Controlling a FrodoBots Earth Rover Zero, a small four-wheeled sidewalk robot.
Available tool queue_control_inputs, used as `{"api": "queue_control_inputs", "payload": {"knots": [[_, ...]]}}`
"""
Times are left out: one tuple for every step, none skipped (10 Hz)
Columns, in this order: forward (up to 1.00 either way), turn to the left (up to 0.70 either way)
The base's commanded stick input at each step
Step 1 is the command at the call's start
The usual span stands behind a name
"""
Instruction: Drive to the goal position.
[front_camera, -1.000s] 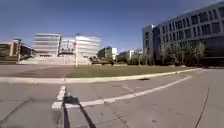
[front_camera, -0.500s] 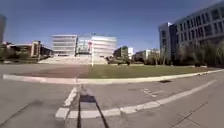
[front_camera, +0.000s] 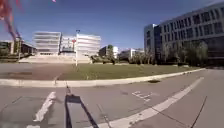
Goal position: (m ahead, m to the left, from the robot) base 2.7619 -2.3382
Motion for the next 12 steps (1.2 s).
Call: {"api": "queue_control_inputs", "payload": {"knots": [[0.7, -0.35], [0.7, -0.35], [0.7, -0.35], [0.7, -0.35], [0.7, -0.35], [0.7, -0.35], [0.7, -0.35], [0.7, -0.35], [0.7, -0.35], [0.7, -0.35], [0.7, -0.35], [0.7, -0.35]]}}
